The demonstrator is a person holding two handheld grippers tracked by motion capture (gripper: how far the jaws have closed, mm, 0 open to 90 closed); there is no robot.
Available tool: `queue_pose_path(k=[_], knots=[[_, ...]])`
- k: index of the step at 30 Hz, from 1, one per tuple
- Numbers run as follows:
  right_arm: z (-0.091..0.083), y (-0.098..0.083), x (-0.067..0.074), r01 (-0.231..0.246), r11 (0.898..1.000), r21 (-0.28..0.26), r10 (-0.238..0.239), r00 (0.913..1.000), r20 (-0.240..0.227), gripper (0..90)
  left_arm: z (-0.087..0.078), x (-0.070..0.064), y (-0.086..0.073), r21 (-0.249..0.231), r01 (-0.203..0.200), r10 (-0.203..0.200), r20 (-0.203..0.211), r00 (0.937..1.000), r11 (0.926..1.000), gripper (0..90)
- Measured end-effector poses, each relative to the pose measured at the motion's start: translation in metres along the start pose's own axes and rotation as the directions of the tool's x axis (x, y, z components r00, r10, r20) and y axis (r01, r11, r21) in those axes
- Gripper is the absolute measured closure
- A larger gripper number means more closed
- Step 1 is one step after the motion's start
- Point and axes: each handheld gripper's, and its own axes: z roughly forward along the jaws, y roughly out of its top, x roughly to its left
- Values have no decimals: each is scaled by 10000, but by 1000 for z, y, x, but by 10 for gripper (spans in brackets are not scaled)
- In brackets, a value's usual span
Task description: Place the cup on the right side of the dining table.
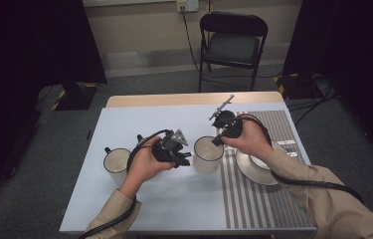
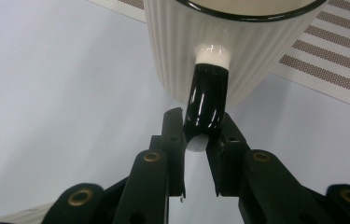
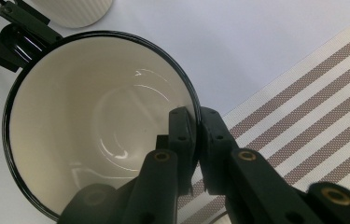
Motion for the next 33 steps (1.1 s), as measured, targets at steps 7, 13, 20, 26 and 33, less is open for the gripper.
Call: queue_pose_path(k=[7,13,20,26,33], knots=[[-2,5,-5,-5,10000,14,5,10000,44,849,-1,4,4,0,66,-66,-26,10000,10000,776],[-3,8,-9,-9,10000,46,9,10000,0,849,-1,7,7,8,114,-114,-85,9999,9999,777],[-3,13,-15,-22,10000,62,22,10000,-19,849,-2,13,12,41,239,-238,-178,9996,9997,777],[-3,18,-18,27,10000,77,-27,10000,15,850,-2,17,14,50,279,-278,-220,9994,9996,777],[-3,22,-25,-23,10000,81,23,10000,-33,850,-1,24,19,131,268,-265,-246,9993,9996,777]])
